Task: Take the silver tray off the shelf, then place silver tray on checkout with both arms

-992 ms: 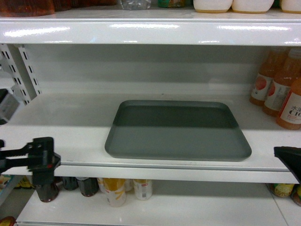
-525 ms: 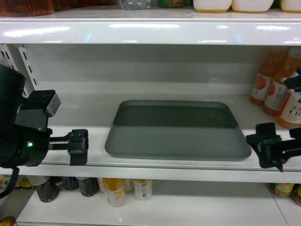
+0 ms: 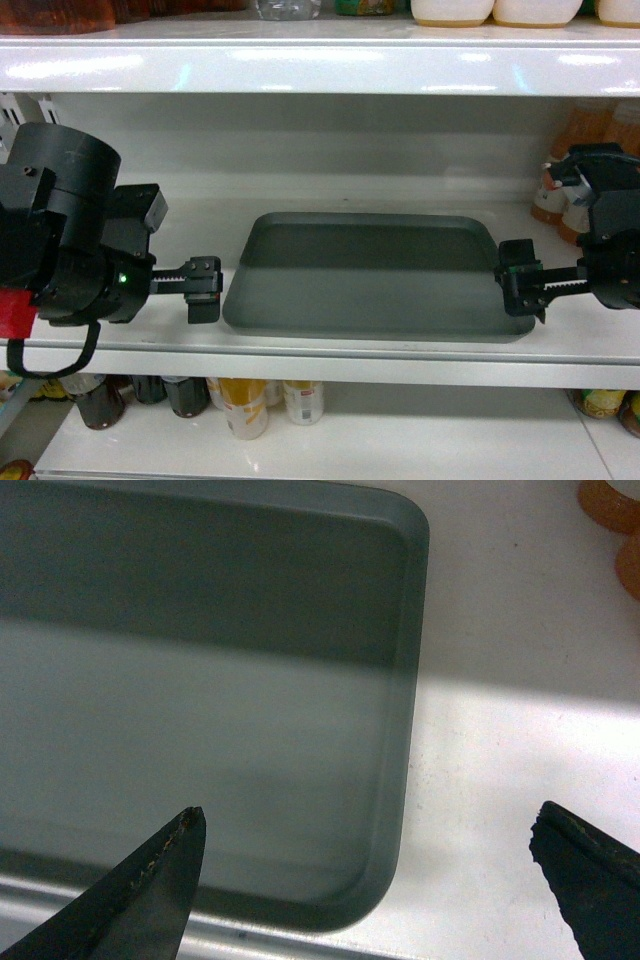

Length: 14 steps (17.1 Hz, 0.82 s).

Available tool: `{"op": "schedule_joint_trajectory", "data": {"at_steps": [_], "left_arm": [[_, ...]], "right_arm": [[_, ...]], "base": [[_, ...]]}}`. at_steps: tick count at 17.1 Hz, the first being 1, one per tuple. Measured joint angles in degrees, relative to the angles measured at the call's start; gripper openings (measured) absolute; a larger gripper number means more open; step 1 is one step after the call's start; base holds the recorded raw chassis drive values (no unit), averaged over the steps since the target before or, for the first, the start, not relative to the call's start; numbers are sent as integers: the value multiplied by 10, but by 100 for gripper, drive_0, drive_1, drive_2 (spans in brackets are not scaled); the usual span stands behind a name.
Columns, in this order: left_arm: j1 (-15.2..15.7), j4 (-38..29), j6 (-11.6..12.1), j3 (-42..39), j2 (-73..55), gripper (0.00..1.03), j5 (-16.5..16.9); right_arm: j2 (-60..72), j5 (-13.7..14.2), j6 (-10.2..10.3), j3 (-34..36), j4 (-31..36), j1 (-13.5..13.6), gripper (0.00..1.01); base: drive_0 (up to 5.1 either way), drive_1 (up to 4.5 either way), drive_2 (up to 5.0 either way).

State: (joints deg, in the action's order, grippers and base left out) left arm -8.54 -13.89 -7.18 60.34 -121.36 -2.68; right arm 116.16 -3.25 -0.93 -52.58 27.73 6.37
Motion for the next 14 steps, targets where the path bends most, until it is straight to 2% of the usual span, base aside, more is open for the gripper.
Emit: {"op": "schedule_joint_trajectory", "data": {"at_steps": [1,2,3,4,5,6,7,8,9,10,14], "left_arm": [[-3,9,-1,21,-13,98,-6],[-8,36,-16,64,-36,98,-3],[-23,73,-19,115,-71,98,-2],[-31,116,-32,148,-94,98,-9],[-34,134,-37,164,-106,98,-7],[-34,140,-63,179,-115,98,2],[-34,158,-73,193,-122,98,5],[-33,194,-64,211,-129,75,-8],[-35,198,-63,216,-132,48,-3],[-37,191,-64,212,-132,31,4],[-38,181,-65,206,-132,20,12]], "right_arm": [[21,8,0,-25,-12,1,98],[60,21,-1,-76,-41,1,98],[109,30,-2,-148,-98,0,98],[140,37,-3,-198,-148,-1,98],[162,40,-7,-223,-173,-4,98],[177,46,-15,-242,-199,-4,98],[185,47,-16,-264,-223,-4,81],[188,32,-7,-272,-243,-4,52],[188,37,-6,-272,-243,-4,27],[188,37,-1,-269,-239,-6,7],[187,31,11,-266,-235,-8,2]], "base": [[0,0,0],[0,0,0],[0,0,0],[0,0,0],[0,0,0],[0,0,0],[0,0,0],[0,0,0],[0,0,0],[0,0,0],[0,0,0]]}}
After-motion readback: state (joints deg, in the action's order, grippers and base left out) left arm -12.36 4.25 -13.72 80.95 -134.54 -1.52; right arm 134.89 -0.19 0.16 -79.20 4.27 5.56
